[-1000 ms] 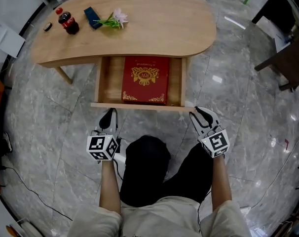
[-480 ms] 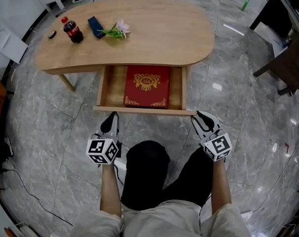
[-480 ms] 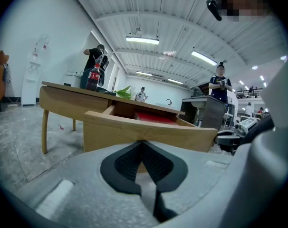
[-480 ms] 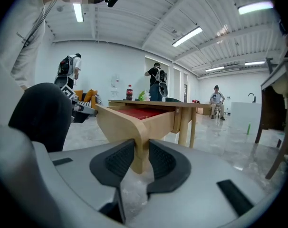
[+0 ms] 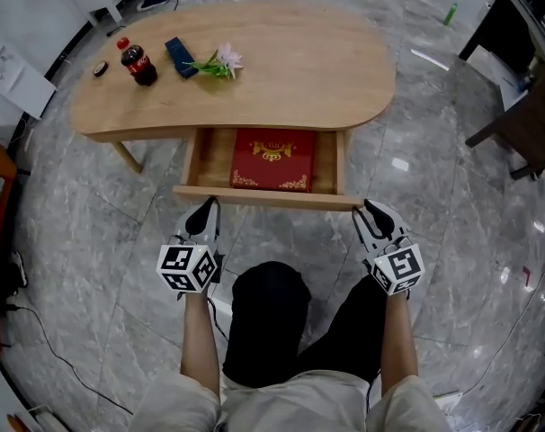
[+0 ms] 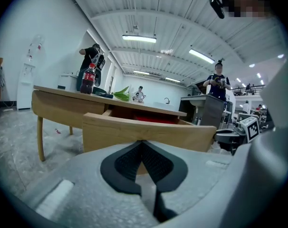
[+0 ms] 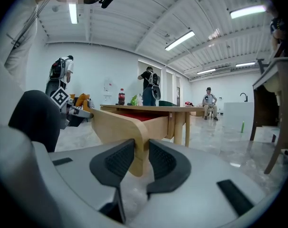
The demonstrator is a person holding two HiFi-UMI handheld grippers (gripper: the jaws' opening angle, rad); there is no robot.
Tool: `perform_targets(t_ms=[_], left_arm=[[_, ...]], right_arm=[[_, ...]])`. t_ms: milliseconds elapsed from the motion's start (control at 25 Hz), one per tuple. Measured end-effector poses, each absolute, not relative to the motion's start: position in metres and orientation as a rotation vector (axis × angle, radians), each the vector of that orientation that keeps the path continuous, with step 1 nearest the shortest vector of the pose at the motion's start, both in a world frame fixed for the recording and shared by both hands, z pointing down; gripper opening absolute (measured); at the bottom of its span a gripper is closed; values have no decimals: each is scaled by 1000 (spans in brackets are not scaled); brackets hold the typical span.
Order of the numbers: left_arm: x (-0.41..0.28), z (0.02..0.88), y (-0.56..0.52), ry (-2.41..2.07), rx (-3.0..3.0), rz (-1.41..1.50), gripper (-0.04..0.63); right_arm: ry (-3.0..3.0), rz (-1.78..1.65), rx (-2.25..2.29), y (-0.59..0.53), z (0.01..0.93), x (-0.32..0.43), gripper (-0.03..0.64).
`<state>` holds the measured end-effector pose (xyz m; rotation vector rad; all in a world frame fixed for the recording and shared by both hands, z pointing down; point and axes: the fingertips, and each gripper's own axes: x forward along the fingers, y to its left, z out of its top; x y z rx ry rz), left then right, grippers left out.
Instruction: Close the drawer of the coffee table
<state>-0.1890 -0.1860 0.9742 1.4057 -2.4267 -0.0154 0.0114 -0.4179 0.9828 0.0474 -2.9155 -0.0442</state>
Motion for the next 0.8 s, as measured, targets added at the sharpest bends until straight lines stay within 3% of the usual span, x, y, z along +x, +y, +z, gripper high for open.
perform_targets(t_ms=[800], left_arm=[[-229,973,-219,-2423,1457,-73,9]], right_arm=[[-2946,56,171,-453,982,-27,104]])
